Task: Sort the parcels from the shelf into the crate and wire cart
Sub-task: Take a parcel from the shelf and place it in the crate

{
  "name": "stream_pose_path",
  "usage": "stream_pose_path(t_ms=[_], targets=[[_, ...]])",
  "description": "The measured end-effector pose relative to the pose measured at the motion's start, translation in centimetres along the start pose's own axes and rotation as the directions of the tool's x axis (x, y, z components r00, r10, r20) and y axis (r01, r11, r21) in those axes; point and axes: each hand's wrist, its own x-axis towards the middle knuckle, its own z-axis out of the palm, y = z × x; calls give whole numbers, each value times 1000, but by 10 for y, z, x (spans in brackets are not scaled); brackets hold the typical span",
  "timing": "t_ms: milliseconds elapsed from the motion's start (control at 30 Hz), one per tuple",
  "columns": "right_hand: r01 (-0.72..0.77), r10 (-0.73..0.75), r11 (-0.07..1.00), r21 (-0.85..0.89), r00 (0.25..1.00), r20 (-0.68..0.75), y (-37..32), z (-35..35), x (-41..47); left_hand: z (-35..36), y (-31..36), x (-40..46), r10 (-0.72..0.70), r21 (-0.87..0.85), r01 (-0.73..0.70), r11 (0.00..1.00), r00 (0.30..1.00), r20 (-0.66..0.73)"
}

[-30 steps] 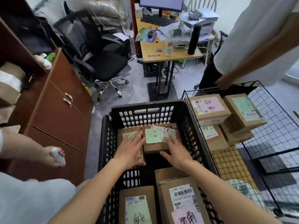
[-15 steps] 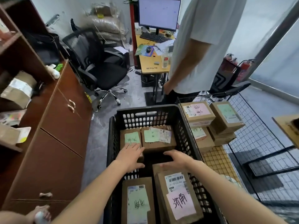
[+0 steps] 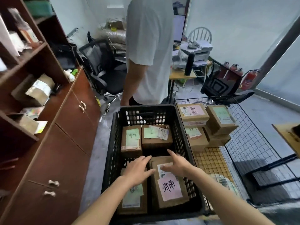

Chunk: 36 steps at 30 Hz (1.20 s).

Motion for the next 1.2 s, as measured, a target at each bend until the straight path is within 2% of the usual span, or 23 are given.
stream_pose_path(t_ms=[133,300,533,633,733,933,1100,1200], targets=[[-25,26,999,26,999,-31,9,17,-17,27,21,-27,-77,-177,82,981,996,36],[-27,26,998,59,999,19,23,37,-35,56,26,-42,-138,-340,147,929,989,50],[46,-40,980,192,998,-38,17,36,-28,46,31,-35,-135,-618,131,775,990,41],[94,-73,971,221,993,-98,-3,23,-7,20,18,-14,-158,-623,122,773,987,-3],[133,-98,959,251,984,-147,-38,7,18,-13,-4,12,-196,-573,114,812,977,-83],[150,-80,944,293,968,-237,-100,-6,73,-54,-57,63,-259,-531,133,837,951,-168],[193,-116,925,327,963,-242,-109,-3,106,-66,-76,96,-303,-488,156,859,923,-238],[181,-131,930,320,977,-170,-105,-1,118,-68,-83,111,-343,-501,196,843,913,-220]])
